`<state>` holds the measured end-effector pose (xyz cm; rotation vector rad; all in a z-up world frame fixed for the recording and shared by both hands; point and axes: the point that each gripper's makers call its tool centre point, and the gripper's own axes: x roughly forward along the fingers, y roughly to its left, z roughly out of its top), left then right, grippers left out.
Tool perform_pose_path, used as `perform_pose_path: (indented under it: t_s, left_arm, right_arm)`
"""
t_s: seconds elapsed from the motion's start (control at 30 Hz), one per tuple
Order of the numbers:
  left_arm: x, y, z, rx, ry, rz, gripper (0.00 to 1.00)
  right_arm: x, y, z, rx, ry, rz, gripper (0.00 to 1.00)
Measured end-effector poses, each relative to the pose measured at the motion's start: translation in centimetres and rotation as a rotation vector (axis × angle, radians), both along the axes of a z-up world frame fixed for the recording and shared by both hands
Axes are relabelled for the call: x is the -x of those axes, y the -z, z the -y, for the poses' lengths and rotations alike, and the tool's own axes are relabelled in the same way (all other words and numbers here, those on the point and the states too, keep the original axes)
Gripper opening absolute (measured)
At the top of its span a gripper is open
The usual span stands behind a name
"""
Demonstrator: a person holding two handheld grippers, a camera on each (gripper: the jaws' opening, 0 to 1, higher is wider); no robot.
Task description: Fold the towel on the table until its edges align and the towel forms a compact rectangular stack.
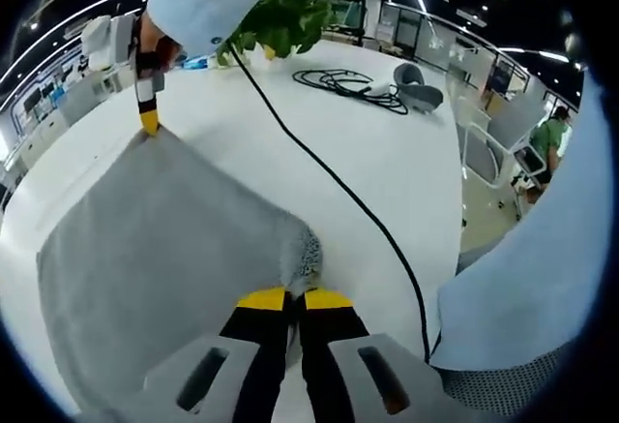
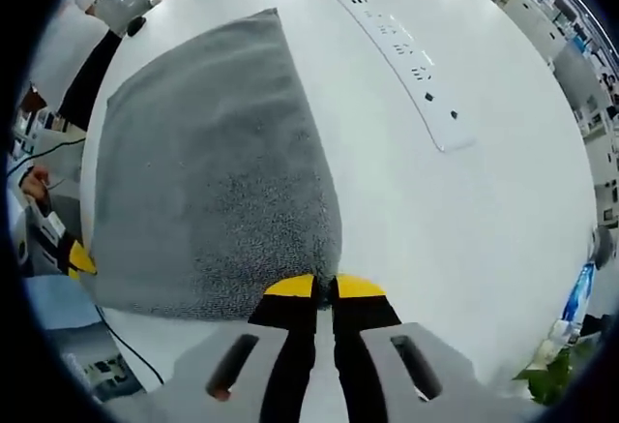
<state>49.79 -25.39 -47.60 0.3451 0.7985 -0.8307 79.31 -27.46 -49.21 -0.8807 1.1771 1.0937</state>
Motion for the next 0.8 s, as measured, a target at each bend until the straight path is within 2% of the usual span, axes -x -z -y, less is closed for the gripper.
perform_pose_path:
  t_s: [0.33, 0.8]
  left_arm:
    - [-0.3, -2.2, -1.3, 0.004, -0.029, 0.036, 0.03]
    - [-0.3, -6.6, -3.4, 0.024, -0.079, 0.107, 0.03]
  right_arm:
    - [-0.2, -2.0, -0.9, -0.003, -0.005, 0.012, 0.03]
    - [0.0, -7.1, -3.4, -0.006, -0.027, 0.045, 0.02]
